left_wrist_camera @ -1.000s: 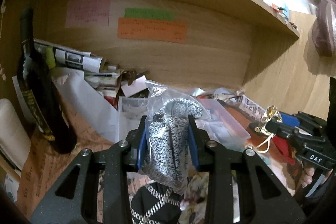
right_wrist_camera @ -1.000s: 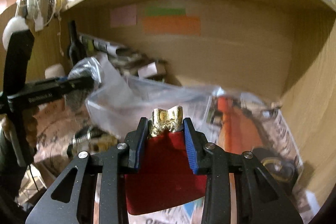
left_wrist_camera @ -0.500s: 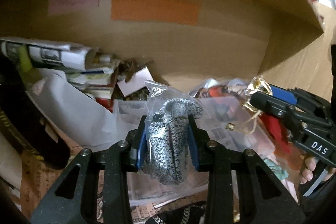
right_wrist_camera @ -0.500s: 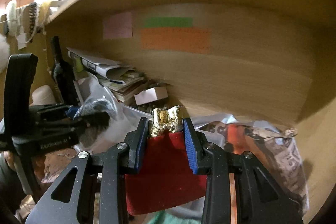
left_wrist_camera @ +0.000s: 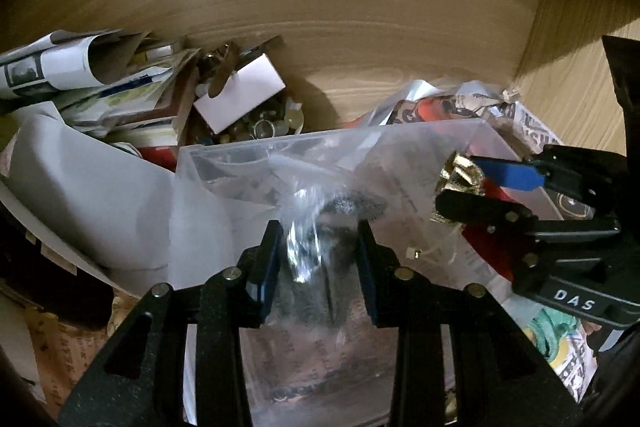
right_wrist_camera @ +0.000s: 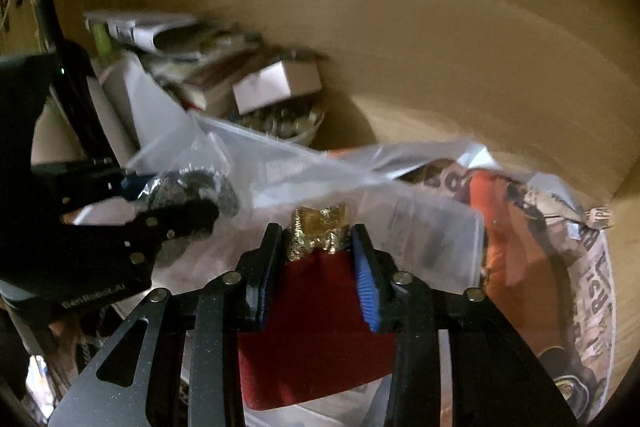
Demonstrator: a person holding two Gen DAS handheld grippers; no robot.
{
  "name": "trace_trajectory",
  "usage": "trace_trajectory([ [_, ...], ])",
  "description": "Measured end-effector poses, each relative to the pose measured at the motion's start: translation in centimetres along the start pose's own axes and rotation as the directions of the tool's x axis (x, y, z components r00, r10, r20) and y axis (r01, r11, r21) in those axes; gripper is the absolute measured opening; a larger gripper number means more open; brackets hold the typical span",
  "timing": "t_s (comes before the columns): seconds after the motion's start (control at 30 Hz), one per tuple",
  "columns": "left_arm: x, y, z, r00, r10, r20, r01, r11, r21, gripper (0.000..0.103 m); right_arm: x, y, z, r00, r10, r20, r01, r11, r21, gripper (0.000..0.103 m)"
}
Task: Organize soft objects
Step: 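Lift both items over the clear plastic box and open both tools, then grasp the patterned cloth with the left tool while the right tool grasps the beige cloth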
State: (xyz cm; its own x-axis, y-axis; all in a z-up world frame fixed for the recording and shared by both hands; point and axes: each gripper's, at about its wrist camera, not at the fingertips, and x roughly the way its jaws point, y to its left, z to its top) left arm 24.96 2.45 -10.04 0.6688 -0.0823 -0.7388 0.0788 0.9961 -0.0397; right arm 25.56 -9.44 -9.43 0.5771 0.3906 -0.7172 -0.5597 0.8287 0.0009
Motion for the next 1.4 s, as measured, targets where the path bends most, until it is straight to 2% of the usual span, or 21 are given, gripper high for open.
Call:
trace_trajectory([
  [0.03, -0.1, 0.0, 0.0, 1.0, -0.003, 0.002, 0.003, 1.0, 0.0, 0.04, 0.3, 0.0, 0.1, 1.0, -0.008, -0.003, 0.008, 1.0, 0.0, 0.037],
  [0.1, -0.5, 0.2, 0.2, 1.0, 0.0, 0.026, 0.0, 1.0, -0.005, 0.048, 0.3, -0.1, 0.0, 1.0, -0.025, -0.006, 0.025, 1.0, 0.001, 0.052],
  [0.17, -1.2, 0.3, 0.3, 0.998, 0.008, 0.057, -0.008, 1.0, -0.005, 0.057, -0.3, -0.2, 0.0, 1.0, -0.024, 0.014, 0.024, 1.0, 0.005, 0.058],
  [0.2, -1.8, 0.3, 0.4, 0.997, 0.014, 0.077, -0.014, 1.0, -0.005, 0.058, -0.8, -0.2, 0.0, 0.999, -0.029, 0.029, 0.029, 1.0, 0.005, 0.061],
  [0.33, -4.2, 0.4, 0.3, 0.99, 0.022, 0.142, -0.022, 1.0, -0.003, 0.069, -2.5, 0.0, 0.5, 0.996, -0.036, 0.08, 0.035, 0.999, 0.004, 0.064],
  [0.47, -7.1, 0.6, -0.5, 0.978, 0.03, 0.206, -0.03, 1.0, -0.006, 0.082, -5.5, 0.3, 0.3, 0.986, -0.039, 0.16, 0.039, 0.999, 0.006, 0.076],
  [0.6, -9.7, 0.9, -2.1, 0.968, 0.034, 0.251, -0.031, 0.999, -0.013, 0.093, -9.5, 0.9, -1.4, 0.969, -0.043, 0.245, 0.044, 0.999, 0.0, 0.079],
  [0.67, -10.6, 1.1, -3.0, 0.963, 0.04, 0.268, -0.037, 0.999, -0.018, 0.099, -10.0, 1.0, -1.7, 0.967, -0.042, 0.252, 0.043, 0.999, 0.0, 0.082],
  [0.8, -11.9, 1.2, -5.0, 0.961, 0.03, 0.274, -0.024, 0.999, -0.025, 0.099, -12.1, 1.9, -3.8, 0.958, -0.027, 0.287, 0.03, 1.0, -0.004, 0.082],
  [0.97, -13.3, 0.7, -7.8, 0.963, 0.011, 0.27, -0.005, 1.0, -0.023, 0.099, -12.9, 3.3, -6.3, 0.957, -0.011, 0.289, 0.013, 1.0, -0.007, 0.083],
  [1.4, -13.1, -2.5, -14.6, 0.982, -0.041, 0.182, 0.041, 0.999, 0.007, 0.099, -11.8, 5.7, -12.0, 0.977, 0.06, 0.203, -0.068, 0.997, 0.035, 0.083],
])
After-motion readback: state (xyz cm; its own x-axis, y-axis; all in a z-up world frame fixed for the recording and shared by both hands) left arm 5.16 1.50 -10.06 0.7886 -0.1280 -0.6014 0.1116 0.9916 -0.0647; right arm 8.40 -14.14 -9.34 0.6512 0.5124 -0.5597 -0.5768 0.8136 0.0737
